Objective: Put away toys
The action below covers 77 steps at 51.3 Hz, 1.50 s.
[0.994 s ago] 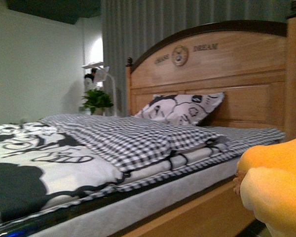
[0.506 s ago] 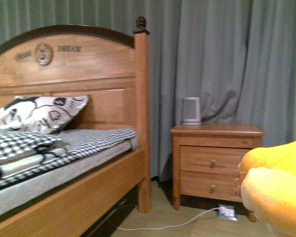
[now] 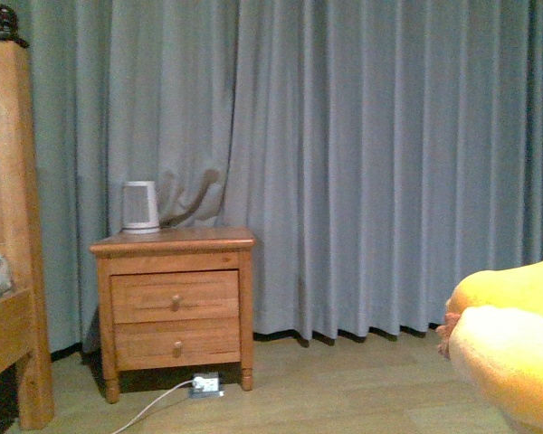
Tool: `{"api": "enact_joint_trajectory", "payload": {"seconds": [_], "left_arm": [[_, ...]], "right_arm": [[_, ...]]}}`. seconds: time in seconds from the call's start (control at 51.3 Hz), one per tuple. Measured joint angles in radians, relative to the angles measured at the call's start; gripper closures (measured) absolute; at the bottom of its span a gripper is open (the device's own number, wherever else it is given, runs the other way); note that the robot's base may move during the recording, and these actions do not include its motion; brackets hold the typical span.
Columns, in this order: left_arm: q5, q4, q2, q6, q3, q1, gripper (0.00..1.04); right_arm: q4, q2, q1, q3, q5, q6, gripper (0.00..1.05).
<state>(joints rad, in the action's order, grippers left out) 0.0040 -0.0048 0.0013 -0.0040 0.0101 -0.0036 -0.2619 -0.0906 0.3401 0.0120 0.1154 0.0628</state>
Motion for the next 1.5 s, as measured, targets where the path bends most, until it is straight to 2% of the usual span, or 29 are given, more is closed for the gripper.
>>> {"api": "enact_joint_trajectory", "payload": {"seconds": [1.5], "left_arm": [[-0.004,0.000,0.000,0.000,0.000,0.000,0.06]], "right_arm": [[0.000,0.000,0.001,0.000,-0.010,0.000,0.97]]}}
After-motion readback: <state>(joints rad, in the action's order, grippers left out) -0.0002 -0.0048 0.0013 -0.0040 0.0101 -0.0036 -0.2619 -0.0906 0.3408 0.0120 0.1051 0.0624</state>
